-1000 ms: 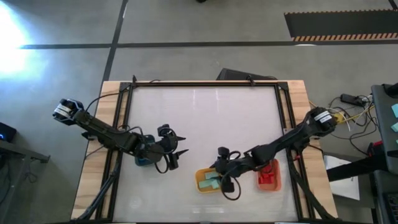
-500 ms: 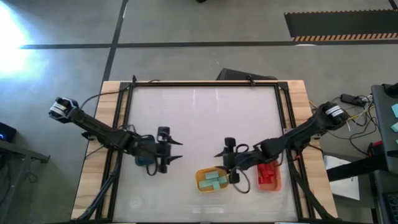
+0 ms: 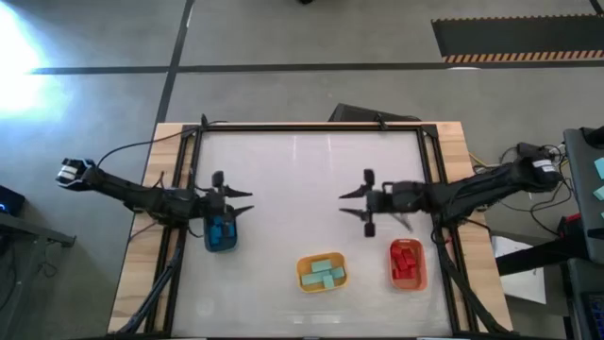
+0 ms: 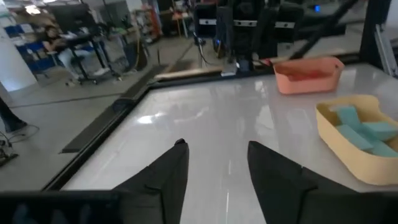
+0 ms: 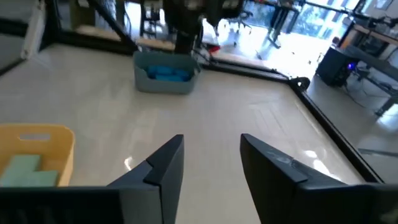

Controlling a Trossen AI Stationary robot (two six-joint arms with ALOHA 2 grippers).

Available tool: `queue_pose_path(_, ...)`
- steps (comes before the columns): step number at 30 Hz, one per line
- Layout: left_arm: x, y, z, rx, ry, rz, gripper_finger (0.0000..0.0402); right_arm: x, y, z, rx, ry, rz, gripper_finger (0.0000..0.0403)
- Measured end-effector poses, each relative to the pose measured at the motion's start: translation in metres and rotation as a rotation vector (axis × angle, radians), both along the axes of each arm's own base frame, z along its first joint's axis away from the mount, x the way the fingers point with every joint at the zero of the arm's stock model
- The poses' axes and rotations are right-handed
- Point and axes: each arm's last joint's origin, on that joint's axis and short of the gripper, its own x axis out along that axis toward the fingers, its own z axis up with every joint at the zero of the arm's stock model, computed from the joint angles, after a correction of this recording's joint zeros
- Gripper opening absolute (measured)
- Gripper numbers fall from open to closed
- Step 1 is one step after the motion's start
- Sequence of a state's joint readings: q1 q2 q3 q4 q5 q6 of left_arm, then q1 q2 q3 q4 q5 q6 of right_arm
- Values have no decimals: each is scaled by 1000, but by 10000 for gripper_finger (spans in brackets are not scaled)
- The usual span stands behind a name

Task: Sort & place blocks by color
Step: Return to Home Position

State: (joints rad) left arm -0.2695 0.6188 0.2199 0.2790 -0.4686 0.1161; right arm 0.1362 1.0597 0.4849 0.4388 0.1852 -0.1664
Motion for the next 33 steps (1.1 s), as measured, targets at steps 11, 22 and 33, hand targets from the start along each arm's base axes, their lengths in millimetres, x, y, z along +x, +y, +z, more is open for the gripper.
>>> queue_pose_path(11,-32,10,-39,-33,-98,11,104,-70,-16,-13,99,-111,66,87)
queue_pose_path(22,-35,11,-40,-14,-86,16,99,-113,-15,-9,11,-294,106,39)
queue_pose_path(33,-33,10,-44,0,-46,15,99,-143,-19,-9,8,-413,93,36)
